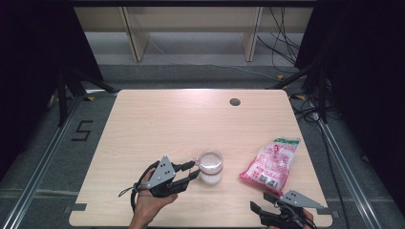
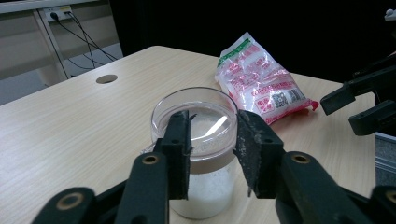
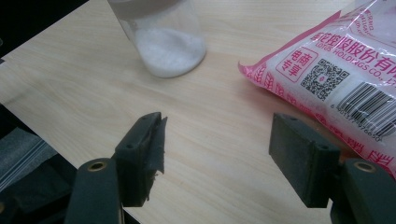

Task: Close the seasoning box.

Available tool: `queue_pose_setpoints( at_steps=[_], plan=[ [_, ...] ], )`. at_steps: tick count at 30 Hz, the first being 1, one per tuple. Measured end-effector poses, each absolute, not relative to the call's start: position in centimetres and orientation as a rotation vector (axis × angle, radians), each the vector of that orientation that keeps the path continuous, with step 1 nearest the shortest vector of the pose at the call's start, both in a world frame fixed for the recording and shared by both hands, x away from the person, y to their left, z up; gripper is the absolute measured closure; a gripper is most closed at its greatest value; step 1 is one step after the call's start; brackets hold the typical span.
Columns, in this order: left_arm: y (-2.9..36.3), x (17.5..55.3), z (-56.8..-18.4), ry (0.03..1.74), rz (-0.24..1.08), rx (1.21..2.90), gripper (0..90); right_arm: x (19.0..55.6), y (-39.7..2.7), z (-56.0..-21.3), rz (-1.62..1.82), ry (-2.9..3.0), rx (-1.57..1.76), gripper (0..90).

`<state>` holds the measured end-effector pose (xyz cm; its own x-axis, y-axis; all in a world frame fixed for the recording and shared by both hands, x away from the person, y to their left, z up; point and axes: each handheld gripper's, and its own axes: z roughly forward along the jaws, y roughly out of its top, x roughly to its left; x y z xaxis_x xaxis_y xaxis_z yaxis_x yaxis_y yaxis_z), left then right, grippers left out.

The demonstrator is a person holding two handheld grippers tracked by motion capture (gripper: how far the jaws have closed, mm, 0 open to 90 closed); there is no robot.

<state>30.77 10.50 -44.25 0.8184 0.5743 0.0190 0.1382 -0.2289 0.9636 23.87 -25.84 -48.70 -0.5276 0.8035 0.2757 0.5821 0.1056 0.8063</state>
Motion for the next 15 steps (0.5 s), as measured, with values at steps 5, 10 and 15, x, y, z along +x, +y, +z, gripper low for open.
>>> queue_pose_setpoints(
  at_steps=[5,10,15],
  plan=[
    [10.8,30.2,-44.3,0.556,0.441,1.789,59.0,23.7,-25.6,-48.5,1.368,2.157,1.414,35.4],
    [10.8,29.7,-44.9,0.559,0.425,1.807,52.8,23.8,-25.6,-48.6,1.372,2.175,1.377,34.8],
    [10.8,29.2,-45.5,0.547,0.421,1.827,45.6,23.9,-25.6,-48.7,1.375,2.174,1.354,34.4]
  ],
)
